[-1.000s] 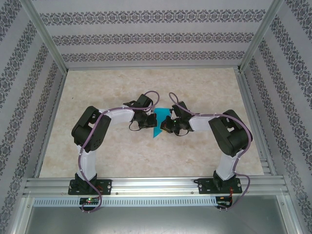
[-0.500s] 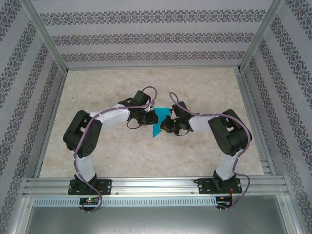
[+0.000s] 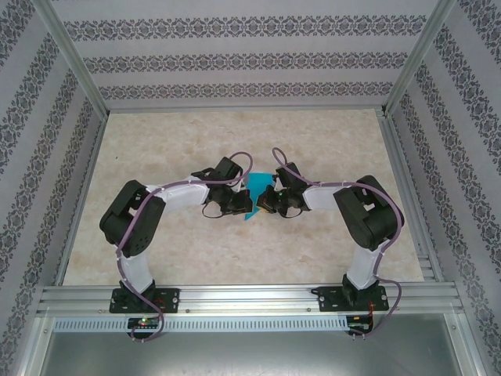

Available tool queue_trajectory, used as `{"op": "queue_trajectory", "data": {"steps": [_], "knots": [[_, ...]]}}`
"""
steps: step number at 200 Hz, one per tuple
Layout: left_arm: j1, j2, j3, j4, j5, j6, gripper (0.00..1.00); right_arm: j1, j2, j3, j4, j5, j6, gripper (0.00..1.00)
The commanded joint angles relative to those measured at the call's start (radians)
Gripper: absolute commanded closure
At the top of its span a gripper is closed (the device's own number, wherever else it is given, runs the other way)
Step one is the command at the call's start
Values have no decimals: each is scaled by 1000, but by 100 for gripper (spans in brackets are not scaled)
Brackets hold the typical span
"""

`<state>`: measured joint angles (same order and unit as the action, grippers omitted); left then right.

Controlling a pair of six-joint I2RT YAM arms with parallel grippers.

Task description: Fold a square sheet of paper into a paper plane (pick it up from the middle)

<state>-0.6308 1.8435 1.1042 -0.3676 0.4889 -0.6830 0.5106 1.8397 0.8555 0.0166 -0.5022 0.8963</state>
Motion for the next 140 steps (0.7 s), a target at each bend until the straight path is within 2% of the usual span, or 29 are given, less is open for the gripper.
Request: {"op": "queue_trajectory", "data": {"steps": [1,48,140], "knots": [[-12,23,14,8,4,-10,93,16,47,-2,-42,47,8,100],[-21,56,33,9,6,-15,93,16,55,2,-43,47,9,100],[-22,54,-1,-49,-69,2,93,12,64,3,-56,48,-1,100]]}}
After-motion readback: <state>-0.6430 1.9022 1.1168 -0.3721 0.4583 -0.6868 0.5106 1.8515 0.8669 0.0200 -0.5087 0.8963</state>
